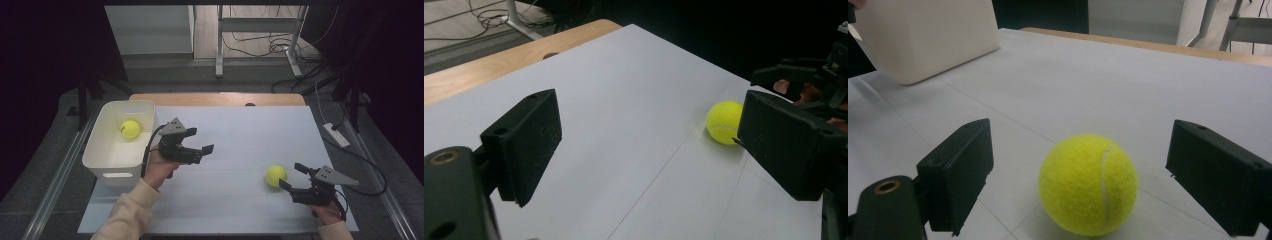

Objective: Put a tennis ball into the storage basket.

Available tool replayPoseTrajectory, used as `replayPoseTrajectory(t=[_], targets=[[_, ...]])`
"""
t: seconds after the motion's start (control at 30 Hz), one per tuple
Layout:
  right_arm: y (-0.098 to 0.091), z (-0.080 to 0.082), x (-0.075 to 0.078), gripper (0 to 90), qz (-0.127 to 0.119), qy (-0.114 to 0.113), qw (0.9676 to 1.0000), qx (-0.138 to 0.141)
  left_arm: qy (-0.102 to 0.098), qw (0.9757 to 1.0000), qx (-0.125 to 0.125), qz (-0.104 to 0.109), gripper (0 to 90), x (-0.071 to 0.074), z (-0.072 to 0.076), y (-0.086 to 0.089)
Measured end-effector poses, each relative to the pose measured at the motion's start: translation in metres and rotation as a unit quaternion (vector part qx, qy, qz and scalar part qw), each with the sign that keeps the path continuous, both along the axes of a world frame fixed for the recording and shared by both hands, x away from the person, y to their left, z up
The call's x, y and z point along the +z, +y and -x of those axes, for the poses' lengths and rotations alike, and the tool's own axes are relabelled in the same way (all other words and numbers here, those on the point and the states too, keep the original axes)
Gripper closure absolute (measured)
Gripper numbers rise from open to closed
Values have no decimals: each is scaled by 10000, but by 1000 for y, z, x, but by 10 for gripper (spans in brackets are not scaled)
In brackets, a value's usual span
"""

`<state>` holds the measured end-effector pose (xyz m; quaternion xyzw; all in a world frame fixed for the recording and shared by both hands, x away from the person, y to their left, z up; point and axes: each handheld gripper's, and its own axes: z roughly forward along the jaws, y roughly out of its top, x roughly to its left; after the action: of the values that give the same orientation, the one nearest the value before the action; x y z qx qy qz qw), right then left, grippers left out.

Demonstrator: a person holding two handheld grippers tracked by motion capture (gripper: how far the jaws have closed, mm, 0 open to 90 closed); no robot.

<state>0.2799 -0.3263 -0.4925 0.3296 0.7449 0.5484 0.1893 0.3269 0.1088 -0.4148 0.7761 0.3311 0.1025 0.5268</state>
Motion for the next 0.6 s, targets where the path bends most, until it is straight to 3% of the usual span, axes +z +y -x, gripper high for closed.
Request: replayPoseTrajectory(t=[0.37,0.6], targets=[[6,0,1,117,56,-50,9999,87,-66,9998,-197,60,117,-5,-2,-15],[5,1,1,117,18,-28,9999,97,-52,9996,-287,-19,116,-9,-5,-24]])
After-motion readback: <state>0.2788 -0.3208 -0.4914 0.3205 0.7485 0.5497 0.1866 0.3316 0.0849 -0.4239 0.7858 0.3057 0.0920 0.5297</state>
